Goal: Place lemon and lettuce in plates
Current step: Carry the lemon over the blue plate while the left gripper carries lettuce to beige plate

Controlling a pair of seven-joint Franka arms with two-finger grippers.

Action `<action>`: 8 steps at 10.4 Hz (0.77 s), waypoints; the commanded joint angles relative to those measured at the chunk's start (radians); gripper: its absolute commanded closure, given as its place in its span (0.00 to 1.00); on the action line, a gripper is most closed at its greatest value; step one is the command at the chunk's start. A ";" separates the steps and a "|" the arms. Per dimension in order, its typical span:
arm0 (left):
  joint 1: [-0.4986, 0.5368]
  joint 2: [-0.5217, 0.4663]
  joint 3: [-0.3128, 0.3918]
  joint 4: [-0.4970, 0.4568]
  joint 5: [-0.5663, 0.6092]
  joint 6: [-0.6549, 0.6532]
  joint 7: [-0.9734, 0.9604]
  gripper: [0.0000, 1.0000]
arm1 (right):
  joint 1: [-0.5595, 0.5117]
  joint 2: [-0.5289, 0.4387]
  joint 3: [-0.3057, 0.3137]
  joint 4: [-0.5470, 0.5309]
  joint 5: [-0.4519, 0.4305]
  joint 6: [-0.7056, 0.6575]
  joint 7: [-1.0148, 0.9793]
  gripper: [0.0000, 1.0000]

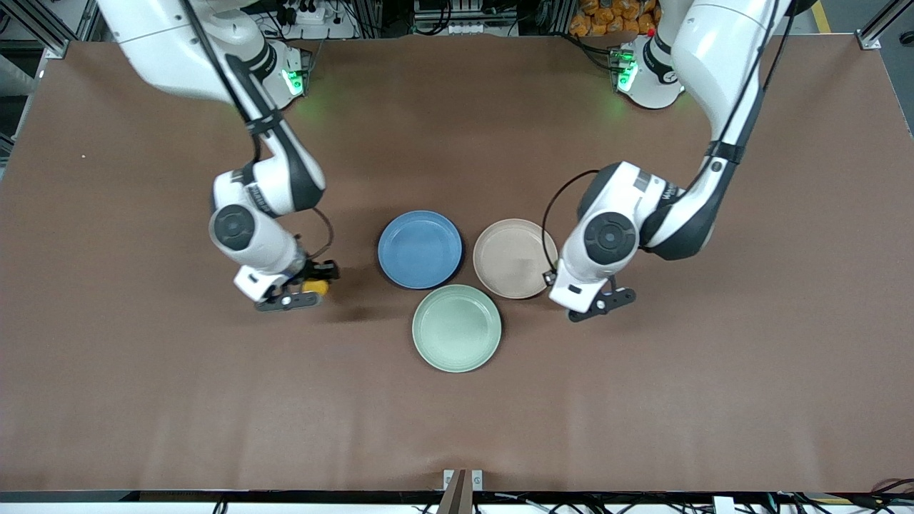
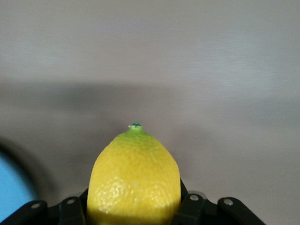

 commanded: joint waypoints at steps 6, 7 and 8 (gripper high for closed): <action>-0.121 0.071 0.004 0.021 -0.023 -0.017 -0.183 1.00 | 0.201 0.085 0.055 0.095 0.006 0.002 0.172 0.90; -0.124 0.076 0.004 0.013 -0.015 -0.019 -0.210 1.00 | 0.206 0.111 0.055 0.113 0.006 0.014 0.175 0.90; -0.135 0.081 0.004 0.013 -0.015 -0.017 -0.226 1.00 | 0.218 0.146 0.055 0.132 0.009 0.040 0.179 0.90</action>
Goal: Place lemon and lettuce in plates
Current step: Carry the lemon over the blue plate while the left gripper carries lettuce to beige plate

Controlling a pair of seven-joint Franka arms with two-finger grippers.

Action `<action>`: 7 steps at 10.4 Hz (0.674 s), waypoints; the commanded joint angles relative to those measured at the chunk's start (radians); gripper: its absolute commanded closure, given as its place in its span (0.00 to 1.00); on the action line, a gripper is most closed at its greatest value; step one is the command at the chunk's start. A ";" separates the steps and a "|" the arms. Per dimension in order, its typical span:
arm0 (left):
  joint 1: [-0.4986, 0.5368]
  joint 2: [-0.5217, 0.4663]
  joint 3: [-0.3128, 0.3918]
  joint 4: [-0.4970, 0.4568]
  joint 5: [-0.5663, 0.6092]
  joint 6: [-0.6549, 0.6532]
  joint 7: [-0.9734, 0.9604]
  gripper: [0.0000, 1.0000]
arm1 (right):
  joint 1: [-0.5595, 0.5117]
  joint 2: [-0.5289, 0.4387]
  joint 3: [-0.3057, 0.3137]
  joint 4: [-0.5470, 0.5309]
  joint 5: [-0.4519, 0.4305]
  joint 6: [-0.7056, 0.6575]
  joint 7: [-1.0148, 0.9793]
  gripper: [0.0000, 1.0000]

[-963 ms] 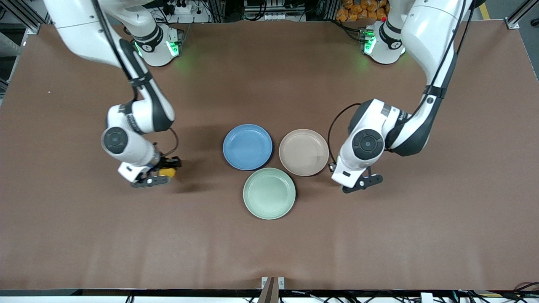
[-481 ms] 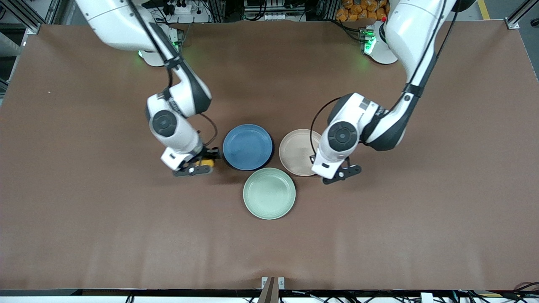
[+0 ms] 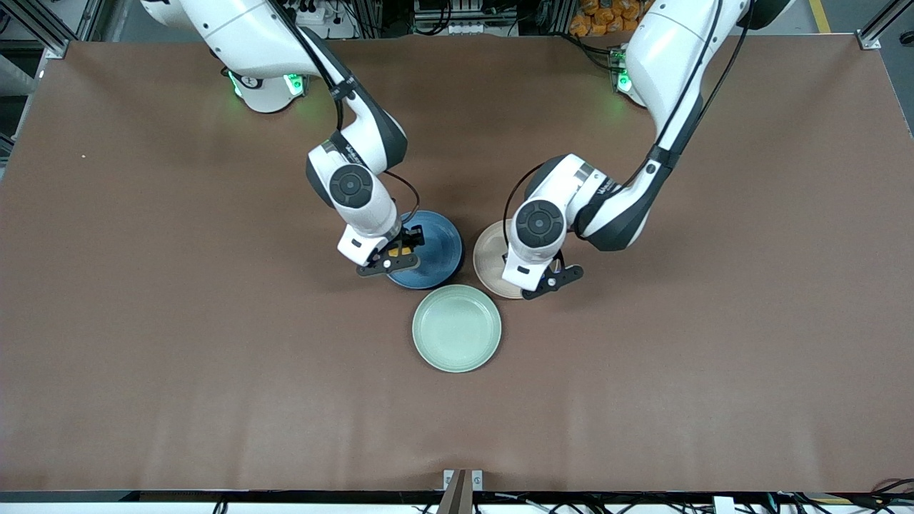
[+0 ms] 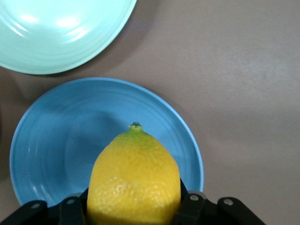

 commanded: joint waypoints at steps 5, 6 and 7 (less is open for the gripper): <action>-0.015 0.063 0.016 0.015 0.055 -0.012 -0.040 1.00 | 0.033 0.112 0.002 0.070 0.006 0.081 0.094 0.65; -0.010 0.063 0.018 0.015 0.057 -0.012 -0.027 1.00 | 0.030 0.111 0.002 0.070 0.006 0.080 0.094 0.14; -0.008 0.062 0.018 0.020 0.060 -0.014 -0.026 0.96 | 0.024 0.109 0.002 0.070 0.009 0.071 0.098 0.00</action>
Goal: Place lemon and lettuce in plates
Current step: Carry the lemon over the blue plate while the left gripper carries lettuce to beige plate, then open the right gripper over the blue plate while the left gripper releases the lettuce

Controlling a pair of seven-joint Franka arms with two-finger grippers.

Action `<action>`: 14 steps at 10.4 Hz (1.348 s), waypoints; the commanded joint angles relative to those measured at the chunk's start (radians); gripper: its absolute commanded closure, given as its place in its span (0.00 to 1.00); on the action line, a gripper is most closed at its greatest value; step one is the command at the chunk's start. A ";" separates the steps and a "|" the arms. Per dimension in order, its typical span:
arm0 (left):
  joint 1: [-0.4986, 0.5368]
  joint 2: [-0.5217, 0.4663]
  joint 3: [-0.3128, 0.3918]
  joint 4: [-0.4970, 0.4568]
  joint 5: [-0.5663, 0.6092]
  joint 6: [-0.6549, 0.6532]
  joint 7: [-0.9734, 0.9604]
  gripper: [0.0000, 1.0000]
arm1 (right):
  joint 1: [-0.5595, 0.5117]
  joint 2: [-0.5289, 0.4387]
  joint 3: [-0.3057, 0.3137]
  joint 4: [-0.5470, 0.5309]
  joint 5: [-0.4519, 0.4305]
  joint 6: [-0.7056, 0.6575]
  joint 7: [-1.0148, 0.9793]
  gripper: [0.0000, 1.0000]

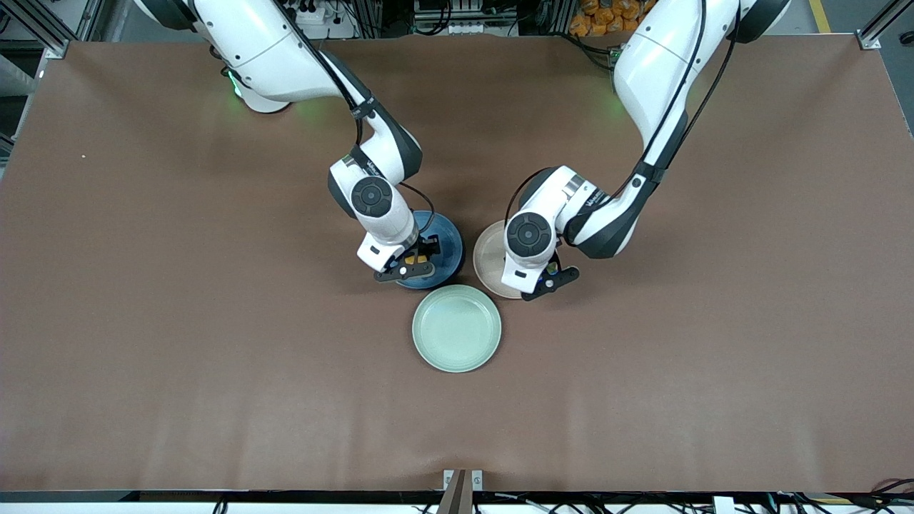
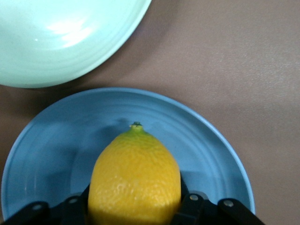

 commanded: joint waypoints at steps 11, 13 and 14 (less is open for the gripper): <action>0.079 -0.122 0.003 0.029 0.038 -0.021 0.178 0.00 | -0.134 -0.089 -0.105 0.305 0.091 -0.554 -0.273 0.00; 0.113 -0.173 0.003 0.029 0.038 -0.030 0.238 0.00 | -0.202 -0.132 -0.136 0.294 0.090 -0.592 -0.425 0.00; 0.136 -0.194 0.003 0.029 0.038 -0.035 0.256 0.00 | -0.241 -0.155 -0.148 0.274 0.084 -0.610 -0.492 0.00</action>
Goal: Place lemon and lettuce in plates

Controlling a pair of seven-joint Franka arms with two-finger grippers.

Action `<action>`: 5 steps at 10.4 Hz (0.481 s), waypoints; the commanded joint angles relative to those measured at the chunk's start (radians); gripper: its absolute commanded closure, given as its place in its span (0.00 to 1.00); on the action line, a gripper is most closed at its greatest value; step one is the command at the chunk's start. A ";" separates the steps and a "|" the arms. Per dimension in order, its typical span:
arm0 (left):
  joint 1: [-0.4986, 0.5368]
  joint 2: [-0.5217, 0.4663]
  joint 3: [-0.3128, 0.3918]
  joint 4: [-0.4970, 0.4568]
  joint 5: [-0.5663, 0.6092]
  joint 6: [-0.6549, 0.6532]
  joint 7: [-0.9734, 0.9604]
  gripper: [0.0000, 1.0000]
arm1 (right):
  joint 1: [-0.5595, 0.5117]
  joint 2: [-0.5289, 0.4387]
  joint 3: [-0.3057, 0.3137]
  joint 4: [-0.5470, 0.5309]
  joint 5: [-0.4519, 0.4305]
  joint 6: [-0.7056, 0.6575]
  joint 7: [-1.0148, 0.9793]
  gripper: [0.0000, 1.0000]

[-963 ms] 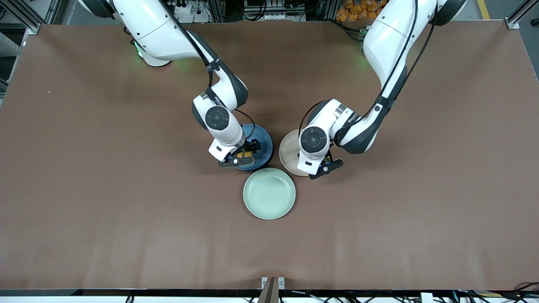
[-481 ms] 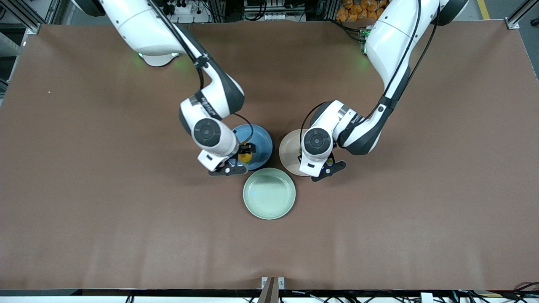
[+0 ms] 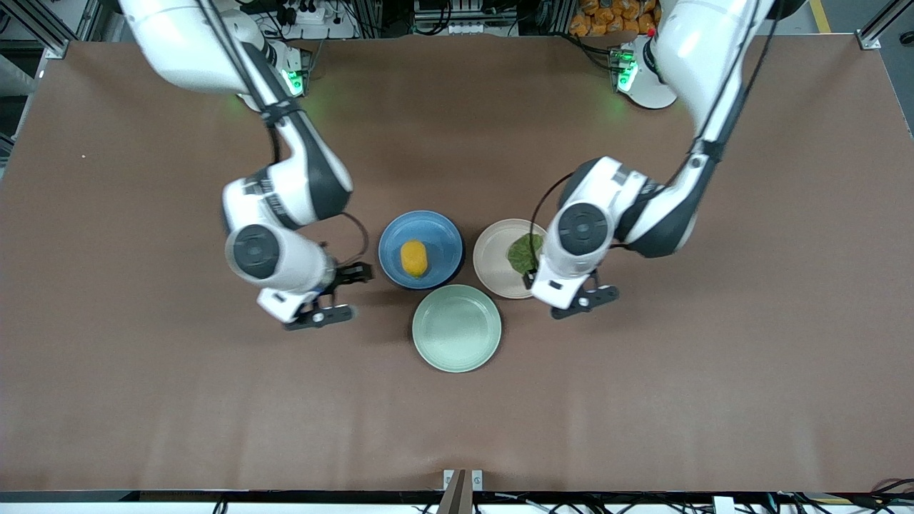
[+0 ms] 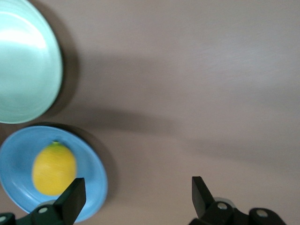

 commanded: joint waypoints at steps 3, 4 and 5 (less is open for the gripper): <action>0.077 -0.093 -0.007 -0.021 0.023 -0.019 0.070 0.00 | -0.134 -0.139 -0.064 -0.143 -0.025 -0.030 -0.236 0.00; 0.107 -0.109 -0.007 -0.021 0.023 -0.037 0.142 0.00 | -0.139 -0.162 -0.096 -0.148 -0.026 -0.058 -0.243 0.00; 0.140 -0.130 -0.009 -0.021 0.022 -0.051 0.203 0.00 | -0.147 -0.186 -0.118 -0.148 -0.029 -0.114 -0.243 0.00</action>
